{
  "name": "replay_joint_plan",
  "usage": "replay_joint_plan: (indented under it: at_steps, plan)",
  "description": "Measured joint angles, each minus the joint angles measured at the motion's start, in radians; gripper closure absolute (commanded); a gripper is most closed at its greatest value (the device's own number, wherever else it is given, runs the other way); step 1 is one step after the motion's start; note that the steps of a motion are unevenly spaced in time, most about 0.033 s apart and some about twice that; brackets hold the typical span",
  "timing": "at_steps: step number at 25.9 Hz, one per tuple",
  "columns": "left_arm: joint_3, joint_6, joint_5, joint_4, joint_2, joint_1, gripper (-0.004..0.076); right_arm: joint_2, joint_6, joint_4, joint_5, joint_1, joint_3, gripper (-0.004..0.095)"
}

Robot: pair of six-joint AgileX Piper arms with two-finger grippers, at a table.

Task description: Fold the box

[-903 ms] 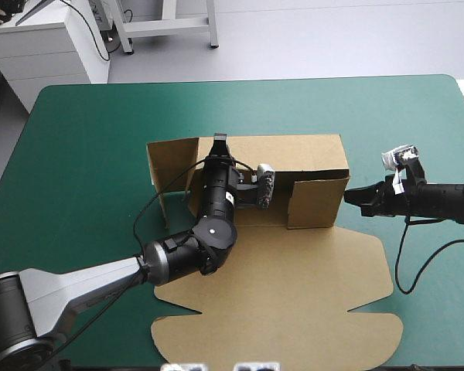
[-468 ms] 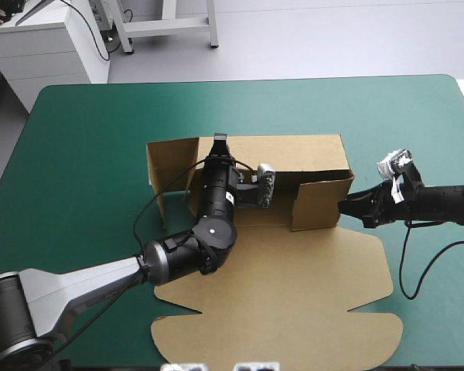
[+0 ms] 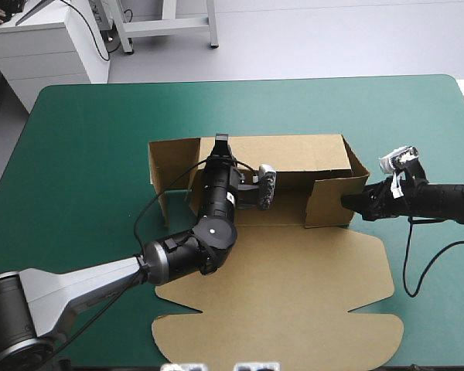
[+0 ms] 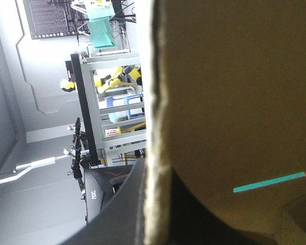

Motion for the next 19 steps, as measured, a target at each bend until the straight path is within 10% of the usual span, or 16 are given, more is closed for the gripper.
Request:
replay_joint_plan:
  at_steps: [19]
  plan:
    - [0.000, 0.000, -0.002, 0.000, 0.000, 0.000, 0.0732, 0.000, 0.188, -0.133, -0.238, 0.241, 0.001, 0.0379]
